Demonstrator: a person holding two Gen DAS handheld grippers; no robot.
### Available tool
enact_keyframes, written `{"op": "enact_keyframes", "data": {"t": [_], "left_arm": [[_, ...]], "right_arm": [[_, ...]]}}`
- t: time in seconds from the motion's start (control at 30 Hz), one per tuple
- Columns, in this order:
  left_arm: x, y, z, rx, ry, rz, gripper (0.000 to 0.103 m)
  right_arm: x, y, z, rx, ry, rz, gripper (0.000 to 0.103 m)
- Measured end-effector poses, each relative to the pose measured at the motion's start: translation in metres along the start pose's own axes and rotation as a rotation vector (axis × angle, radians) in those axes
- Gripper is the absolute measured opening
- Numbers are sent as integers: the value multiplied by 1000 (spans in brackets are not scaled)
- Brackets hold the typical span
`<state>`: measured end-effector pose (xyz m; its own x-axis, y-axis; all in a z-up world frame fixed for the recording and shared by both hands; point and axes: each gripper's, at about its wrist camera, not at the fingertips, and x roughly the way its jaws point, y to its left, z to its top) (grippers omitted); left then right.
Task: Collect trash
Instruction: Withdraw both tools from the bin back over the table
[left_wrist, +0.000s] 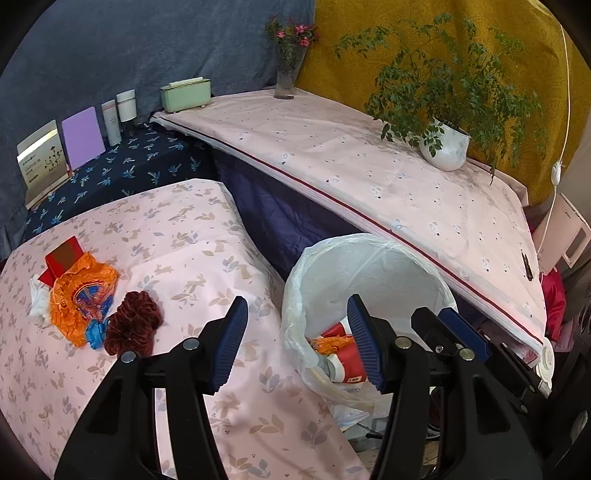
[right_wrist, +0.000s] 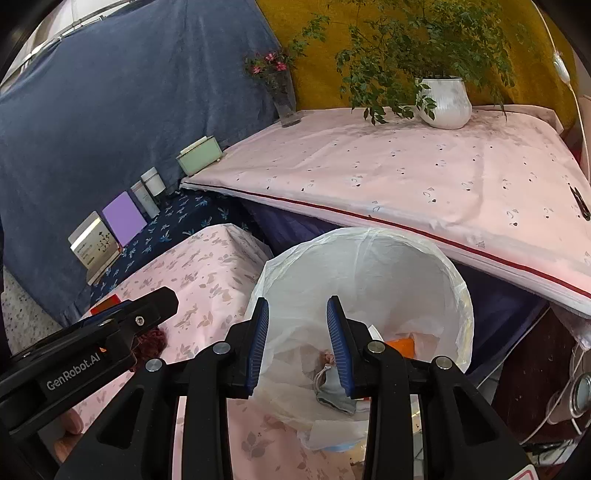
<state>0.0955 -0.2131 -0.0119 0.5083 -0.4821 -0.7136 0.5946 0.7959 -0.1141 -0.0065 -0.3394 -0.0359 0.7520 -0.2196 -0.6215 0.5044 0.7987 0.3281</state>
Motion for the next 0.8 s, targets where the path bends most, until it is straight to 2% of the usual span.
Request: {"op": "enact_keyframes", "data": {"t": [0.17,0.33,0.53,0.8], "left_arm": [[-7,13,-3,-26,-5,11,53],[-15,27,-6,-55,-12,26,54],[-26,50,-10,-98,-26,52,58],[-39,89,-18,-168,-34,97,59]], "right_arm": [[-4,12,-2,-18,0,7,35],[-8,25,-3,-38,-6,16,42],[-11,46,-6,-67,-3,34,46],[-10,78,-12,-114,10,70,48]]}}
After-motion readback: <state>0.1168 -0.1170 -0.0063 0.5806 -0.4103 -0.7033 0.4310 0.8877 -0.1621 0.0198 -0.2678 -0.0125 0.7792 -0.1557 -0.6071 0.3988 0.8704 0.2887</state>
